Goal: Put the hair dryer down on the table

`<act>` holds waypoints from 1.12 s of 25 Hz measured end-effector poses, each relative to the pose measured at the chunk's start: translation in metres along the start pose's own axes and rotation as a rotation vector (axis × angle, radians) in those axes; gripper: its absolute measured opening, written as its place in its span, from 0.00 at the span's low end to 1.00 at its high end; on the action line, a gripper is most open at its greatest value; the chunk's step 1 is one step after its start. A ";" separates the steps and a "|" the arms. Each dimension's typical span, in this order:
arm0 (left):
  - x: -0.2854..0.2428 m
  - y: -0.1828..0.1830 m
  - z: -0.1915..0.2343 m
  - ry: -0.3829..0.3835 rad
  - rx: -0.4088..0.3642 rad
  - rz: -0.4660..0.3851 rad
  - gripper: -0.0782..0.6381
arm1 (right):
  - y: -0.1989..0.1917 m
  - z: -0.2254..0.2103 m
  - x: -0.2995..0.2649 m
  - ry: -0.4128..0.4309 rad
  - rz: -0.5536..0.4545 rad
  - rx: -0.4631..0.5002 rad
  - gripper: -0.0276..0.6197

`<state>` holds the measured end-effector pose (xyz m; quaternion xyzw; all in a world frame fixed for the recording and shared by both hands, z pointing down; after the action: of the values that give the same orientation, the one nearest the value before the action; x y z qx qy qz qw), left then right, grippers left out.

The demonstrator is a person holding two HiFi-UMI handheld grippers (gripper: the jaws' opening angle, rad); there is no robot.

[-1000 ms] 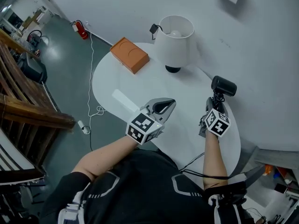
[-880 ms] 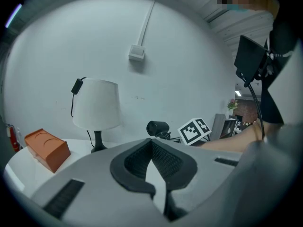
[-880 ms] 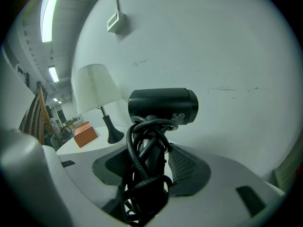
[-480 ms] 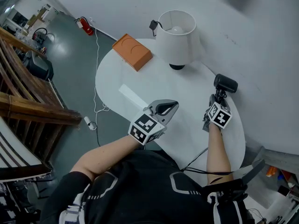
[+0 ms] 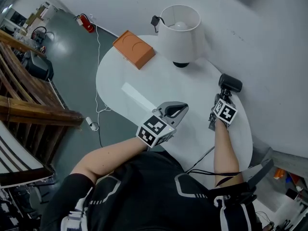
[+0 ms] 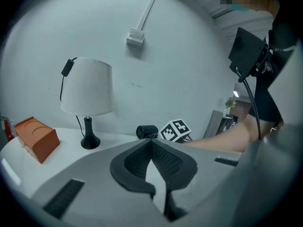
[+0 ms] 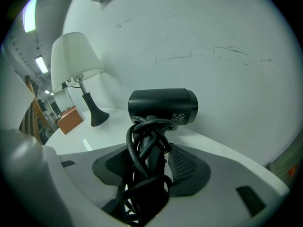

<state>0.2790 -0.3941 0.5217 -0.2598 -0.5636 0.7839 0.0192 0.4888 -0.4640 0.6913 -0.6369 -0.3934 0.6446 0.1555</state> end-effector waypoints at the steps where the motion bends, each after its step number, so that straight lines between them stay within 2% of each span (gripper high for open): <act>1: -0.001 0.001 0.000 0.006 -0.001 0.002 0.12 | -0.002 -0.001 -0.002 -0.003 0.010 0.000 0.42; 14: -0.006 0.003 -0.020 -0.048 -0.013 0.010 0.12 | -0.018 -0.005 -0.022 -0.061 0.078 0.037 0.42; 19: -0.005 -0.003 -0.015 -0.022 -0.013 0.027 0.12 | -0.017 -0.002 -0.025 -0.078 0.089 0.036 0.42; 28: -0.003 -0.009 -0.025 -0.048 0.013 0.029 0.12 | -0.019 -0.003 -0.027 -0.078 0.092 0.054 0.43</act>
<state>0.2898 -0.3698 0.5250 -0.2487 -0.5552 0.7936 -0.0041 0.4894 -0.4700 0.7244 -0.6243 -0.3518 0.6858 0.1275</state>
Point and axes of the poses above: the fingertips, and each gripper's own axes: x backward along the fingers, z to its left, y out of its top, the point moved 1 cm from there along x, backward along the fingers, and after that the axes turned 5 degrees about -y, right-handed, at the moved point
